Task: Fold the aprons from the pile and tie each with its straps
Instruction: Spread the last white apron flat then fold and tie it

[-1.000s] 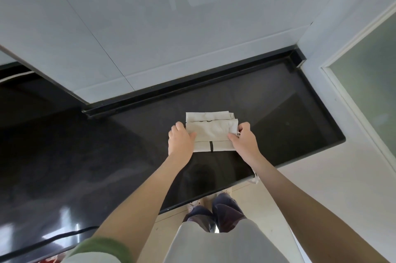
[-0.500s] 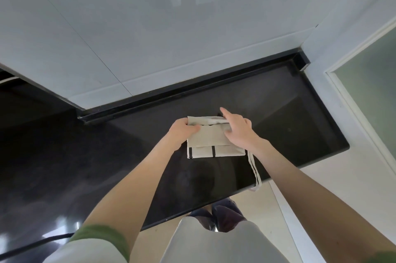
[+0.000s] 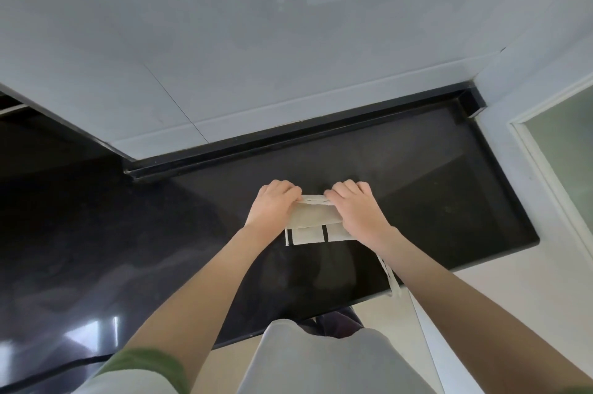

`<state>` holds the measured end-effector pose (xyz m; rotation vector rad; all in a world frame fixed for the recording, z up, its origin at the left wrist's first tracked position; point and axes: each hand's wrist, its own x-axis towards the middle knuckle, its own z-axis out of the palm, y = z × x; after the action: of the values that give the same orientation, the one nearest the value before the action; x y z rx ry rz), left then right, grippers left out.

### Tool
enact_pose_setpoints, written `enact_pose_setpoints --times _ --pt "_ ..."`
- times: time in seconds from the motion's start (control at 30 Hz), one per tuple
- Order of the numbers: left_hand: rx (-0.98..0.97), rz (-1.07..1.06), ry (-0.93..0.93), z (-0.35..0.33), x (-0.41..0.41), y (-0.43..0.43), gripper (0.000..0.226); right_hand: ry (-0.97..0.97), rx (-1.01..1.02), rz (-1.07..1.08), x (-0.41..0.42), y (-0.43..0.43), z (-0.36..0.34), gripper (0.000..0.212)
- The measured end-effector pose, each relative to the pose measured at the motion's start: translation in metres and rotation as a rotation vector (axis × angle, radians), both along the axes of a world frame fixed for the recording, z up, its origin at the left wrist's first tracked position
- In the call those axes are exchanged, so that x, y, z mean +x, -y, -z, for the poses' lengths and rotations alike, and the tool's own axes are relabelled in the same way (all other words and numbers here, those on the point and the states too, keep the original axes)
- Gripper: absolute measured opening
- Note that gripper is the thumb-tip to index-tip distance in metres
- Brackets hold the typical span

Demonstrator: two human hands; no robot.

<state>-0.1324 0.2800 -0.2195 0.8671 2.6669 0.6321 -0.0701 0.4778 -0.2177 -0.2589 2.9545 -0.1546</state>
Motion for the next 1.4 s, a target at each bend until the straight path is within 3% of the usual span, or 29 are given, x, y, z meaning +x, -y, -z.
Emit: enact_pose_setpoints --times 0.07,0.17,0.23,0.37,0.43,0.5,0.6,0.7,0.77,0.87,1.03,1.13,1.33,1.4 --pt "-0.137 0.140 -0.184 0.007 0.004 0.006 0.037 -0.037 0.075 -0.049 0.010 0.003 0.006 0.069" --pt "-0.293 0.285 -0.200 0.002 0.011 0.005 0.056 -0.004 0.101 -0.105 0.022 0.009 0.010 0.075" --pt "-0.438 0.333 -0.225 0.000 0.016 0.003 0.059 0.026 0.134 -0.124 0.026 0.011 0.011 0.077" --pt "-0.535 0.361 -0.219 -0.004 0.019 0.002 0.061 0.085 0.164 -0.049 0.029 0.024 0.006 0.074" --pt "-0.573 0.371 -0.243 -0.005 0.021 0.000 0.057 0.064 0.085 0.038 0.028 0.037 0.001 0.070" --pt "-0.607 0.334 -0.251 -0.005 0.024 -0.003 0.056 0.163 0.049 0.076 0.029 0.050 0.001 0.063" --pt "-0.563 0.277 -0.198 -0.009 0.031 -0.001 0.044 0.243 -0.058 0.148 0.037 0.060 0.006 0.081" --pt "-0.447 0.208 -0.203 -0.011 0.050 0.011 0.032 0.161 -0.034 -0.050 0.046 0.048 0.012 0.102" --pt "-0.357 0.202 -0.172 -0.015 0.067 0.022 0.033 0.085 -0.006 -0.247 0.045 0.032 0.018 0.096" --pt "-0.222 0.371 -0.141 -0.014 0.072 0.040 0.035 0.069 -0.007 -0.389 0.040 0.015 0.021 0.089" --pt "-0.096 0.518 -0.032 -0.011 0.044 0.065 0.040 0.231 -0.201 -0.381 0.043 0.005 0.022 0.076" --pt "-0.267 0.537 -0.010 -0.001 0.040 0.068 0.065 0.379 -0.298 -0.340 0.039 0.002 0.014 0.060" --pt "-0.239 0.520 -0.087 0.020 0.048 0.042 0.083 0.334 -0.510 -0.181 0.046 0.012 0.008 0.052" --pt "-0.253 0.513 -0.182 0.023 0.048 0.035 0.078 0.245 -0.528 -0.195 0.052 0.010 0.014 0.054"
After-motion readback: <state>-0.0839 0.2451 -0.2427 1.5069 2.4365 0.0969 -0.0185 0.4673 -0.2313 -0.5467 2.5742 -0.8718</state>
